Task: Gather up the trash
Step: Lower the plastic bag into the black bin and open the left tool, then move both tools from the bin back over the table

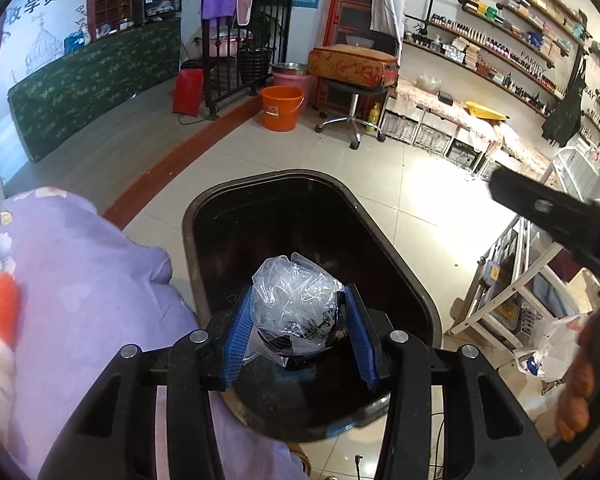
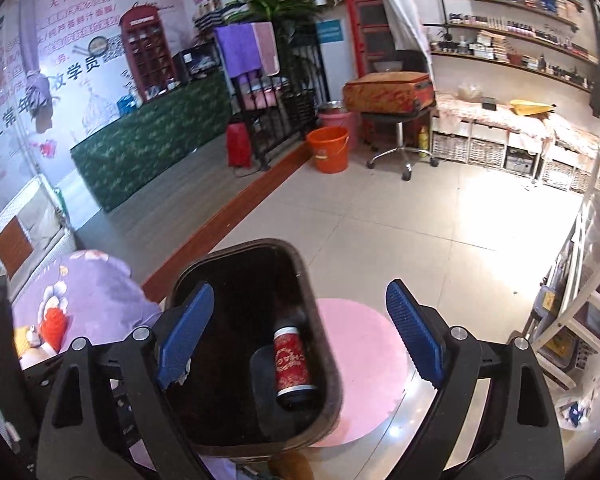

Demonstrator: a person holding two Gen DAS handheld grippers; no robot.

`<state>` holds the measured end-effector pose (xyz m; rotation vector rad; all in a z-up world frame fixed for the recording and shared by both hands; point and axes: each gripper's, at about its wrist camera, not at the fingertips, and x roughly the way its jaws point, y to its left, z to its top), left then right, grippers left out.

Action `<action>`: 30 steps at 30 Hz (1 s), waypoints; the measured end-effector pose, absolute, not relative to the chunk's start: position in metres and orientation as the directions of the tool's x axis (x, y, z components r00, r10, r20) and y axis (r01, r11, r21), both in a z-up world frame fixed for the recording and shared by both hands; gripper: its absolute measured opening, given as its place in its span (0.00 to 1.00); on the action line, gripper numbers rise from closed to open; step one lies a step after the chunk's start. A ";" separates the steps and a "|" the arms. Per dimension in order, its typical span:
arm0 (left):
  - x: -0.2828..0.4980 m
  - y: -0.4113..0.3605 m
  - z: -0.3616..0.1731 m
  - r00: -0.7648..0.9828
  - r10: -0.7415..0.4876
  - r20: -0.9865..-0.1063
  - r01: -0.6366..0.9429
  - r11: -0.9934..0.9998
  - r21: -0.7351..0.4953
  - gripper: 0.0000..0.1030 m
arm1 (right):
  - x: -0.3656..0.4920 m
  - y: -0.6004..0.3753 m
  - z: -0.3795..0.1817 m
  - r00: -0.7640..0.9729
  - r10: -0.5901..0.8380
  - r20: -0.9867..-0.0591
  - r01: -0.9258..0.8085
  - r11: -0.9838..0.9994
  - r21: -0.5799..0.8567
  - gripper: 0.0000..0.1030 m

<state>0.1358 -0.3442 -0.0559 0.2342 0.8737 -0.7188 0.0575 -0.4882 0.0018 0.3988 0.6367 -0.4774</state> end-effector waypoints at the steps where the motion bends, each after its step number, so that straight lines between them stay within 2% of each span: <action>1: 0.136 -0.346 -0.057 0.426 -0.477 -0.769 0.659 0.746 -0.097 0.43 | 0.054 -0.491 0.003 0.701 -0.303 -0.645 0.543 0.814 0.207 0.85; 6: 0.144 -0.365 -0.062 0.428 -0.464 -0.775 0.656 0.749 -0.086 0.43 | 0.047 -0.500 0.001 0.694 -0.317 -0.646 0.561 0.800 0.211 0.85; 10: 0.144 -0.371 -0.067 0.437 -0.455 -0.775 0.661 0.748 -0.067 0.47 | 0.045 -0.504 -0.002 0.688 -0.314 -0.654 0.569 0.793 0.218 0.85; 12: 0.144 -0.372 -0.068 0.435 -0.458 -0.775 0.668 0.741 -0.063 0.56 | 0.045 -0.504 -0.003 0.686 -0.313 -0.656 0.569 0.793 0.216 0.85; 14: 0.140 -0.371 -0.066 0.454 -0.459 -0.764 0.673 0.739 -0.044 0.78 | 0.046 -0.505 -0.003 0.686 -0.312 -0.658 0.570 0.792 0.218 0.85; 17: 0.136 -0.373 -0.061 0.472 -0.478 -0.741 0.688 0.726 -0.030 0.90 | 0.047 -0.505 -0.004 0.686 -0.314 -0.656 0.573 0.790 0.221 0.85; 19: 0.133 -0.373 -0.058 0.483 -0.490 -0.726 0.697 0.717 -0.020 0.94 | 0.048 -0.505 -0.003 0.688 -0.319 -0.652 0.575 0.788 0.220 0.89; 30: 0.121 -0.341 -0.049 0.491 -0.505 -0.709 0.685 0.727 -0.043 0.94 | 0.054 -0.491 -0.003 0.711 -0.289 -0.641 0.529 0.820 0.217 0.90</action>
